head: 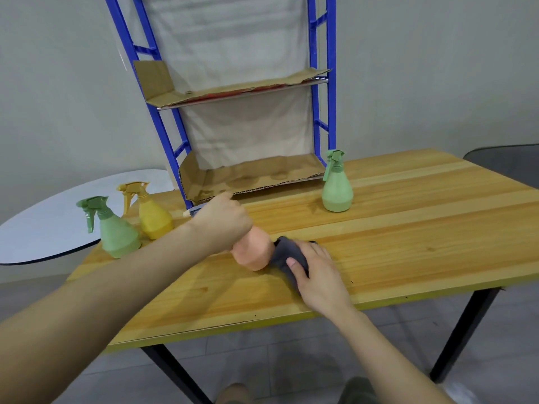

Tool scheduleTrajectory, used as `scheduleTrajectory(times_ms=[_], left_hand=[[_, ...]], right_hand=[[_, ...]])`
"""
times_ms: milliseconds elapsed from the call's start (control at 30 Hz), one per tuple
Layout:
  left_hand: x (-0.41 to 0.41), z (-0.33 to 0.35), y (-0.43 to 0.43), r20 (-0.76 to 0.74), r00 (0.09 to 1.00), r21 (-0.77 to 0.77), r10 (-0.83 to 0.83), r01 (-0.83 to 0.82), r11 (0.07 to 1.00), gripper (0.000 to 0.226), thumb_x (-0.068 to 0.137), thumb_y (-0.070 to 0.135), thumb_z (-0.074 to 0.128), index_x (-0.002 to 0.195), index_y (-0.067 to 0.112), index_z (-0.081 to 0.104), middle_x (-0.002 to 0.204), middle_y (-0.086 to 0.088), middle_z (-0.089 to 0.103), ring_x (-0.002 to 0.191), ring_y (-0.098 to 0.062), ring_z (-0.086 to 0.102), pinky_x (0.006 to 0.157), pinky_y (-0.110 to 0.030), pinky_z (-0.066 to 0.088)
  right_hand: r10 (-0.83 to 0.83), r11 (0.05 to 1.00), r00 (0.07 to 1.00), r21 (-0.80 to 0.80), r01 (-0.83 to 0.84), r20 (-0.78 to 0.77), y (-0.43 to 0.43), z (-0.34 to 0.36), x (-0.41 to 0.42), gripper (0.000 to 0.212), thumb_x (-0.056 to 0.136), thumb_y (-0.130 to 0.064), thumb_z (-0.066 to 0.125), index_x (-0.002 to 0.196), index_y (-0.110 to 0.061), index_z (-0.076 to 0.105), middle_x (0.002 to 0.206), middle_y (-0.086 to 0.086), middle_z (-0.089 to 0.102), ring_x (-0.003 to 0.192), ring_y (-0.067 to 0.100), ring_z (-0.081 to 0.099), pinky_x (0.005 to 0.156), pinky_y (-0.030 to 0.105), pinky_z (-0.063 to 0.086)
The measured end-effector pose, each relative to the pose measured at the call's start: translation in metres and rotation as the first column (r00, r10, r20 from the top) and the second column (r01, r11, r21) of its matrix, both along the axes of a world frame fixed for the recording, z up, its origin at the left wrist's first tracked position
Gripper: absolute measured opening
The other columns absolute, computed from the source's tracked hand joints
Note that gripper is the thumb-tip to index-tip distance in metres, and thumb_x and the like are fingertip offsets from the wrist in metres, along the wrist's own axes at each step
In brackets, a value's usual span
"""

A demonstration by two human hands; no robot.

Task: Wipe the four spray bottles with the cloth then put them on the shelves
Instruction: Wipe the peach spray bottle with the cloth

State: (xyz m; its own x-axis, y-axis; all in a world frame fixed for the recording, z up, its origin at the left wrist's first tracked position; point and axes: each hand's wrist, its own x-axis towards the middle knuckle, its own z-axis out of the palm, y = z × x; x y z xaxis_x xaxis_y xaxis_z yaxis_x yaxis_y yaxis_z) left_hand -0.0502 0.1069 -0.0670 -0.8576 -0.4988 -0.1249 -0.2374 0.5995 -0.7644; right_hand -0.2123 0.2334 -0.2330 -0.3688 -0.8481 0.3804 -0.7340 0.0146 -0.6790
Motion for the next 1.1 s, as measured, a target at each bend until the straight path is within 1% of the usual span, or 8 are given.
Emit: scheduleTrajectory(times_ms=[100,167,367,533,633,767,933,1100], left_hand=[[0.025,0.001,-0.014,-0.214,0.977,0.107,-0.007,0.031,0.994,0.031,0.087,0.041,0.082,0.109,0.027,0.066,0.104,0.005,0.076,0.104,-0.021,0.065,0.091,-0.034,0.040],[0.038,-0.003,-0.021,-0.370,0.928,0.152,-0.037,0.100,0.983,0.039,0.083,0.043,0.085,0.115,0.030,0.067,0.104,0.006,0.076,0.104,-0.020,0.062,0.086,-0.032,0.036],[0.050,-0.016,-0.013,-0.640,0.754,0.111,-0.149,0.282,0.953,0.065,0.068,0.038,0.098,0.126,0.022,0.075,0.103,0.001,0.079,0.094,-0.025,0.064,0.082,-0.035,0.045],[0.063,-0.028,-0.018,-0.786,0.618,0.225,-0.020,0.317,0.921,0.070,0.075,0.036,0.095,0.139,0.025,0.068,0.115,0.003,0.078,0.105,-0.020,0.060,0.088,-0.033,0.044],[0.069,-0.034,-0.019,-0.839,0.542,0.277,0.055,0.338,0.899,0.073,0.077,0.035,0.094,0.144,0.024,0.066,0.116,-0.001,0.075,0.104,-0.018,0.056,0.086,-0.037,0.050],[0.073,-0.033,-0.019,-0.861,0.501,0.283,0.083,0.338,0.898,0.074,0.079,0.037,0.093,0.146,0.023,0.065,0.118,-0.001,0.072,0.106,-0.016,0.053,0.089,-0.037,0.051],[0.069,-0.029,-0.020,-0.852,0.501,0.371,0.153,0.371,0.851,0.072,0.079,0.037,0.092,0.145,0.034,0.062,0.115,0.007,0.067,0.103,-0.011,0.049,0.088,-0.040,0.055],[0.053,-0.035,-0.021,-0.833,0.479,0.487,0.277,0.396,0.779,0.074,0.076,0.033,0.096,0.141,0.032,0.061,0.112,0.011,0.073,0.102,-0.015,0.063,0.089,-0.041,0.056]], right_hand=[[-0.040,0.986,0.911,-0.129,0.102,0.411,0.006,0.015,-0.001,0.025,0.111,-0.035,0.055,0.135,-0.039,0.060,0.121,-0.019,0.069,0.112,-0.003,0.062,0.091,0.019,0.046],[-0.018,0.974,0.776,-0.165,0.156,0.631,0.007,0.026,0.000,0.025,0.111,-0.038,0.054,0.135,-0.039,0.062,0.119,-0.021,0.072,0.114,-0.003,0.065,0.094,0.023,0.049],[0.162,0.979,0.461,-0.200,0.035,0.873,0.004,0.056,0.025,0.022,0.113,-0.035,0.054,0.128,-0.040,0.069,0.120,-0.015,0.079,0.118,0.007,0.072,0.111,0.040,0.055],[0.198,0.943,0.827,-0.333,-0.013,0.526,0.013,0.056,0.044,0.038,0.109,-0.032,0.063,0.146,-0.038,0.058,0.138,-0.017,0.069,0.131,0.001,0.061,0.112,0.034,0.051],[0.228,0.891,0.943,-0.442,-0.102,0.242,0.019,0.052,0.050,0.054,0.109,-0.027,0.063,0.161,-0.026,0.047,0.164,-0.010,0.048,0.153,0.007,0.043,0.122,0.030,0.041],[0.207,0.902,0.916,-0.429,-0.044,0.342,0.009,0.053,0.043,0.047,0.112,-0.029,0.057,0.158,-0.026,0.049,0.152,-0.010,0.061,0.144,0.007,0.054,0.114,0.026,0.046],[0.178,0.976,0.658,-0.218,-0.022,0.732,-0.007,0.076,0.024,0.018,0.113,-0.027,0.053,0.124,-0.038,0.062,0.116,-0.016,0.073,0.117,0.002,0.067,0.079,0.006,0.049],[0.194,0.938,0.867,-0.347,-0.026,0.460,0.001,0.077,0.022,0.022,0.111,-0.028,0.058,0.131,-0.034,0.065,0.118,-0.013,0.075,0.113,0.002,0.069,0.093,0.024,0.053]])
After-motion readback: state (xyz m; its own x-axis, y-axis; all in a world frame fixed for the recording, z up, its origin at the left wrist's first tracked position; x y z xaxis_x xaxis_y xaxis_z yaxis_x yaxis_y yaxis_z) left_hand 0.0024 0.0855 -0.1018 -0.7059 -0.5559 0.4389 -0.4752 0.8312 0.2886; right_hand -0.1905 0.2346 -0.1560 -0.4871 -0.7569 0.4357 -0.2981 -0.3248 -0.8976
